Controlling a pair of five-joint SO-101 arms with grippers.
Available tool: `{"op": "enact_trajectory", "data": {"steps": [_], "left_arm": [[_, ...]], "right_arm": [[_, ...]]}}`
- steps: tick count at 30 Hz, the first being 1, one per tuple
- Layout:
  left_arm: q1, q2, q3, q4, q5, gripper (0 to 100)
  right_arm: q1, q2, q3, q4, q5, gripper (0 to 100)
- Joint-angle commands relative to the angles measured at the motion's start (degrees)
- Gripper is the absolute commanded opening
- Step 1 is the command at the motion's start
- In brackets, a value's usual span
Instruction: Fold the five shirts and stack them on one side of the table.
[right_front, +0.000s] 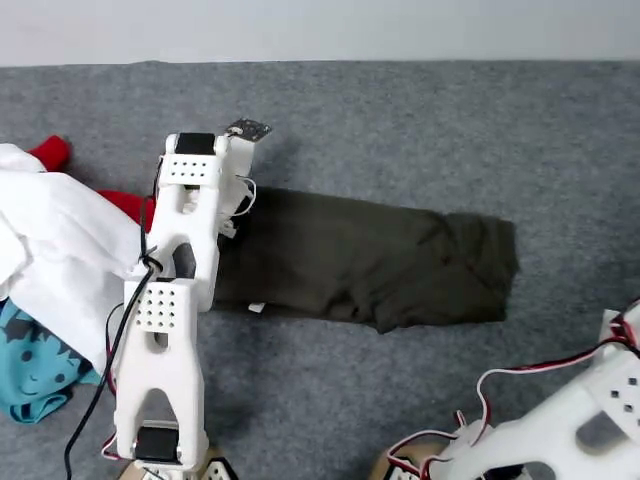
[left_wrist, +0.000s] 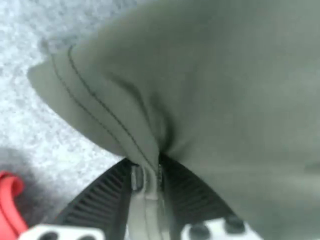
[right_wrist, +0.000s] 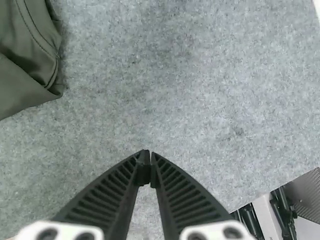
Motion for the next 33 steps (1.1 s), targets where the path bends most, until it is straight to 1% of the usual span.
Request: {"op": "enact_trajectory", "data": {"steps": [1, 3, 7, 10, 15, 25, 33], "left_arm": [[-0.7, -4.0, -1.4, 1.3, -0.4, 0], [-0.3, -7.3, -0.9, 1.3, -0.4, 0], [3.4, -14.9, 2.9, 1.3, 2.0, 0], [7.8, -21.2, 6.2, 1.3, 2.1, 0], [15.8, -28.2, 8.6, 1.3, 5.0, 0], [30.1, -30.2, 7.7, 1.1, 5.2, 0], [37.5, -28.6, -3.6, 1.1, 5.2, 0]], "right_arm": [[0.0, -1.1, -0.5, -0.4, 0.4, 1.2], [0.0, -1.1, -0.6, -0.2, 0.2, 1.2], [0.0, -1.1, -0.6, -0.2, 0.1, 1.2], [0.0, -1.1, -0.6, -0.2, 0.1, 1.2], [0.0, -1.1, -0.4, -0.3, 0.0, 1.2], [0.0, -1.1, -0.4, -0.5, 0.0, 1.2], [0.0, -1.1, -0.4, -0.6, 0.0, 1.2]]}}
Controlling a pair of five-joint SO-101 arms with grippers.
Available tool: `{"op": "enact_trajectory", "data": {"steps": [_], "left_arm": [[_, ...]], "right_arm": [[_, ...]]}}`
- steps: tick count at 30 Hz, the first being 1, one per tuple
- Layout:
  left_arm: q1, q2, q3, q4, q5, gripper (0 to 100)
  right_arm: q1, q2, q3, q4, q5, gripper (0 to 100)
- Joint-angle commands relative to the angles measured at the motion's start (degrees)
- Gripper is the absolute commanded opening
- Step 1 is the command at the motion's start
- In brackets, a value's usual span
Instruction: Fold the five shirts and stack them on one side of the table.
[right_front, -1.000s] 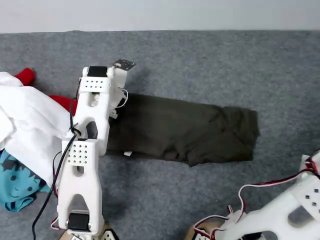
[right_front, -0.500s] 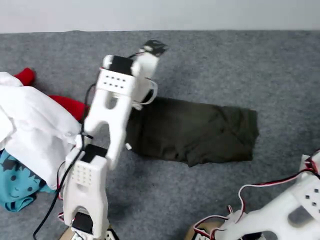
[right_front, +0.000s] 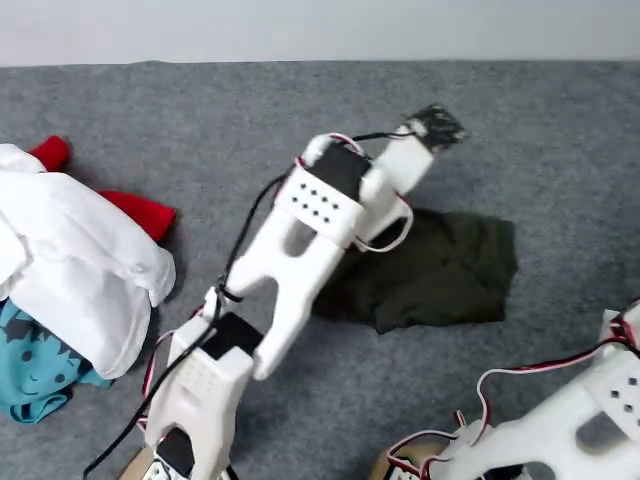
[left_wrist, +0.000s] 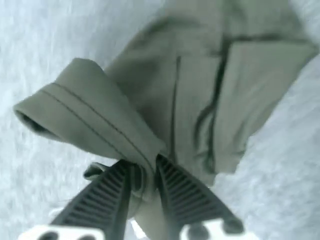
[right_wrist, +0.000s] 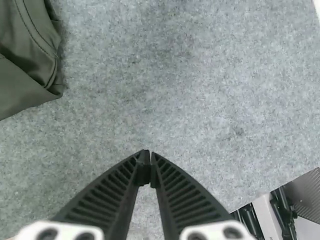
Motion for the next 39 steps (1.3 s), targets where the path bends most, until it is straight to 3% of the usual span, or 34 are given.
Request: {"op": "enact_trajectory", "data": {"steps": [1, 13, 24, 31, 39], "left_arm": [[2.9, -1.6, -6.6, 1.1, 0.5, 0], [9.2, 6.0, -18.8, 1.0, 0.5, 0], [10.7, 10.4, -22.5, -4.5, 0.5, 1], [13.2, 12.8, -22.5, -8.4, 0.5, 15], [12.6, 12.5, -23.4, -4.4, 0.5, 16]], "right_arm": [[0.0, -1.1, -0.4, -0.6, 0.0, 1.2], [0.0, -1.1, -0.4, -0.1, 0.0, 1.2], [0.0, -1.1, -0.1, -0.1, 0.0, 1.2], [0.0, -1.1, 3.5, -0.1, 0.4, 1.2], [-0.4, -1.2, 3.7, -0.4, 0.4, 1.2]]}}
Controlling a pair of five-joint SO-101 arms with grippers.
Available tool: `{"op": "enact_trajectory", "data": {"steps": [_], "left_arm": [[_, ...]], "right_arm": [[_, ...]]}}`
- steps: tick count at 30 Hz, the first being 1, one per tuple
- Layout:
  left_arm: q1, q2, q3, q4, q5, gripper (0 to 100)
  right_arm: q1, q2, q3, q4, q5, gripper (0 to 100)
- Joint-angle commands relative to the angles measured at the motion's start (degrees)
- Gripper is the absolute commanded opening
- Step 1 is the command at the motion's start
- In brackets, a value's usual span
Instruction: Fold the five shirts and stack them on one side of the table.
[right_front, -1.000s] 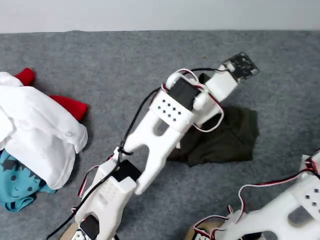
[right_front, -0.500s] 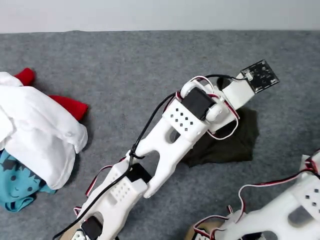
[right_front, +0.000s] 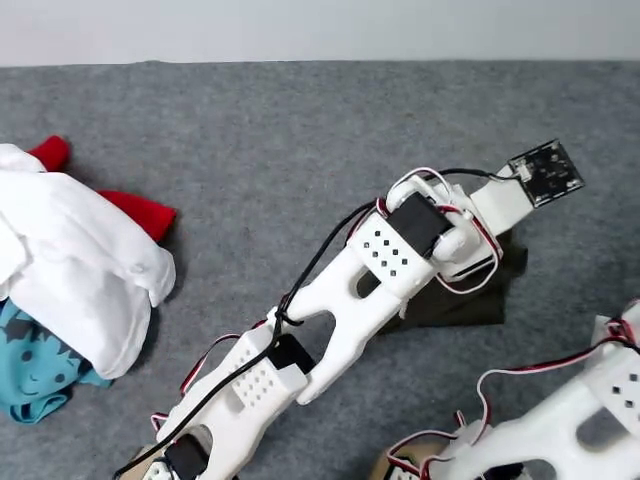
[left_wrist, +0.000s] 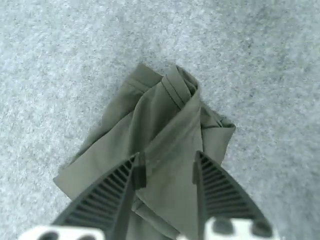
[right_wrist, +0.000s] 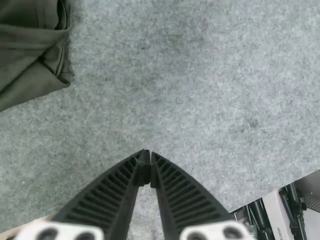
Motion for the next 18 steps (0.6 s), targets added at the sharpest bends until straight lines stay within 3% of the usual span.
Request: {"op": "enact_trajectory", "data": {"steps": [1, 4, 9, 15, 18], "left_arm": [[-0.9, -1.7, -4.4, 4.2, 0.2, 16], [-3.8, -3.3, -7.5, 8.3, 0.3, 15], [-13.1, -12.1, -4.4, 8.3, 0.8, 3], [-23.4, -31.2, 24.3, 8.3, -0.6, 1], [-29.3, -41.8, 40.9, 8.2, -2.5, 1]], "right_arm": [[-0.4, -1.2, -0.3, -0.5, 0.4, 1.2], [-1.2, -0.6, -0.3, -0.7, 0.1, 1.2], [-11.0, -0.5, 0.8, -0.4, -1.3, 1.2], [-27.7, 2.6, 1.0, 0.8, -13.4, 1.2], [-36.4, 7.3, 0.9, 1.5, -23.0, 2.8]]}}
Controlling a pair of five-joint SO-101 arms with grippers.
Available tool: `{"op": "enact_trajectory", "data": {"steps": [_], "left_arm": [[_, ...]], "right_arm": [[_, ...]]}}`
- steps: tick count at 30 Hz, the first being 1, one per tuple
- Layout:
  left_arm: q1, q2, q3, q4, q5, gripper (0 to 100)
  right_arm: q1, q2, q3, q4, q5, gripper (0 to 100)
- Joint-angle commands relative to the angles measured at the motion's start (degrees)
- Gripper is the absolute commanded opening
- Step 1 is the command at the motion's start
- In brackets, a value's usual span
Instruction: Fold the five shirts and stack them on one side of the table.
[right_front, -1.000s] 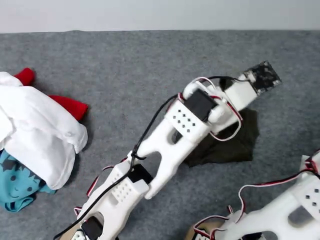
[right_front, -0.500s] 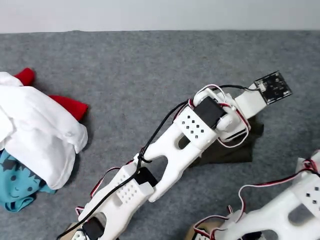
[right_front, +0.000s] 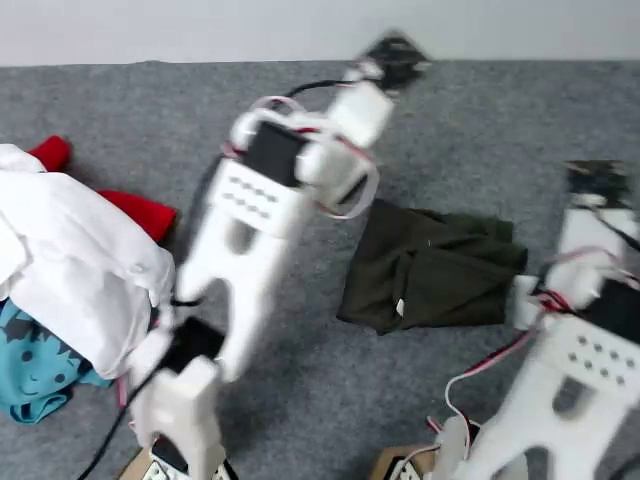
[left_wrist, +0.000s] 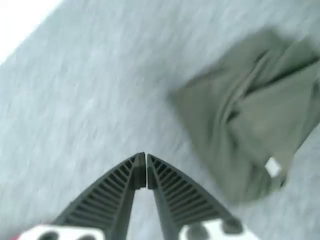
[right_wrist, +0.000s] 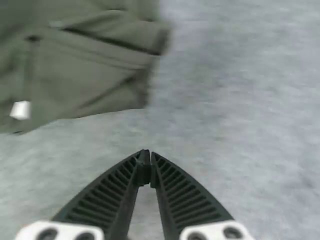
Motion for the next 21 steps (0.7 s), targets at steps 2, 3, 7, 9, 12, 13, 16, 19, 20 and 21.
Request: {"op": "enact_trajectory", "data": {"steps": [2, 3, 7, 9, 12, 13, 16, 19, 20, 21], "left_arm": [[-9.7, -18.6, 24.4, 1.1, -2.6, 1], [-12.4, -21.3, 28.1, 1.1, -3.0, 1], [-22.7, -29.6, 38.5, 1.1, -4.0, 1], [-26.9, -32.5, 41.7, 1.1, -4.6, 1], [-31.5, -35.6, 45.2, 1.1, -4.8, 1], [-32.5, -36.4, 46.1, 1.1, -4.8, 1], [-34.5, -38.0, 48.2, 1.1, -5.5, 1], [-35.1, -38.5, 50.3, 1.1, -5.5, 1], [-35.1, -38.6, 50.9, 1.1, -5.5, 1], [-35.1, -38.6, 51.6, 1.1, -5.4, 1]], "right_arm": [[-12.8, 6.7, -1.0, 0.6, -17.0, 5.2], [-15.1, 8.5, -1.0, 0.2, -20.7, 6.4], [-22.9, 15.3, -1.0, -2.6, -31.4, 10.8], [-25.8, 18.8, -0.8, -5.1, -34.6, 13.0], [-29.2, 23.3, -1.1, -8.5, -36.5, 16.1], [-30.2, 24.5, -1.1, -9.7, -37.4, 17.2], [-32.3, 27.5, -1.1, -12.8, -40.1, 20.1], [-32.9, 29.3, -1.1, -15.8, -40.4, 21.8], [-32.9, 29.7, -1.2, -16.7, -40.4, 21.7], [-32.7, 30.4, -1.9, -17.2, -40.4, 21.7]]}}
